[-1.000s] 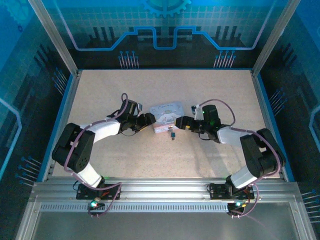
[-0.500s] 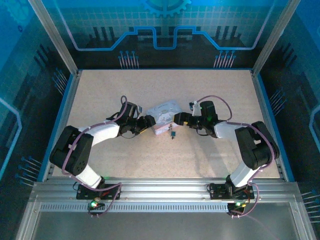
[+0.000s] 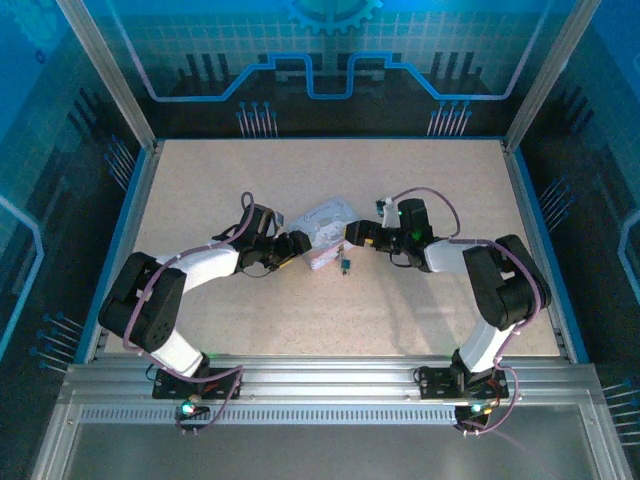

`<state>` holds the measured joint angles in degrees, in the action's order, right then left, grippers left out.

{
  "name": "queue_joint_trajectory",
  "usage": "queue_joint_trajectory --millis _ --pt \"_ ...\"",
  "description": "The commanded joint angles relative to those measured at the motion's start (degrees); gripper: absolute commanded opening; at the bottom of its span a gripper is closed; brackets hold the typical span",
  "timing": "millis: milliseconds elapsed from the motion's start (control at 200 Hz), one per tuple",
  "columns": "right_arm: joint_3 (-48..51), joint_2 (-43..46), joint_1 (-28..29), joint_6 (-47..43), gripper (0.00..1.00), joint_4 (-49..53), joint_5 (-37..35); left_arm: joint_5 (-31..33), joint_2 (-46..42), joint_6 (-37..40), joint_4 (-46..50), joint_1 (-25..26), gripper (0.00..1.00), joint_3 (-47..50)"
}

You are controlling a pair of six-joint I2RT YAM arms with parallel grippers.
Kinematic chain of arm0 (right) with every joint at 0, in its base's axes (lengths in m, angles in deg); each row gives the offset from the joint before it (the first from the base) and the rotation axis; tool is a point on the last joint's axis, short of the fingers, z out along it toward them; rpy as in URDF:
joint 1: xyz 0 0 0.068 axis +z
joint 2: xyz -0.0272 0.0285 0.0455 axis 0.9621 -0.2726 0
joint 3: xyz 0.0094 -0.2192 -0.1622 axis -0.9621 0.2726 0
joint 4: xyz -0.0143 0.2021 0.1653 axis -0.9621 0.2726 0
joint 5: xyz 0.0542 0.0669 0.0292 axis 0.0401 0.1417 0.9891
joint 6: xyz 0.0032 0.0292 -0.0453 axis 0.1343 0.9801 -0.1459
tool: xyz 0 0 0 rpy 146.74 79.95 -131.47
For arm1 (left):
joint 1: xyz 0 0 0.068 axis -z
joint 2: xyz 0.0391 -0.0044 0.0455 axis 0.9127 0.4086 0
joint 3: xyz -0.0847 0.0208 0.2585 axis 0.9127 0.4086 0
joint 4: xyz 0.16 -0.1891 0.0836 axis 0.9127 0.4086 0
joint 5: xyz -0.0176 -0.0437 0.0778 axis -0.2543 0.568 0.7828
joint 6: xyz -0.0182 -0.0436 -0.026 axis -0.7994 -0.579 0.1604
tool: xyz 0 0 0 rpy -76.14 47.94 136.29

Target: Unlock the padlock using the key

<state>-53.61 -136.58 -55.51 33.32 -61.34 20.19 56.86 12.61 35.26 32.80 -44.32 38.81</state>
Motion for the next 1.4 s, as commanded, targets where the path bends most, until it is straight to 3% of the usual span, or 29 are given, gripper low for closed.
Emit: queue_joint_trajectory --millis 0,205,555,1061,1391 --pt "-1.0 1.1 -0.6 -0.7 0.95 -1.0 1.0 1.2 -0.7 0.7 5.9 0.8 0.73 1.6" --pt "0.6 5.2 -0.7 -2.0 0.95 2.3 -0.6 2.4 -2.8 0.9 6.8 0.8 0.76 0.5" --pt "4.7 16.1 -1.9 -4.3 0.96 9.8 -3.2 12.1 -12.4 4.7 11.8 0.7 0.88 -1.2" --pt "15.2 27.9 -2.7 -0.7 0.96 8.7 -4.4 18.5 -23.6 12.2 12.7 1.0 0.99 -0.3" --pt "18.2 30.7 -2.7 -0.9 0.96 8.8 -4.8 13.4 -22.5 15.1 15.2 2.5 0.99 -5.4"
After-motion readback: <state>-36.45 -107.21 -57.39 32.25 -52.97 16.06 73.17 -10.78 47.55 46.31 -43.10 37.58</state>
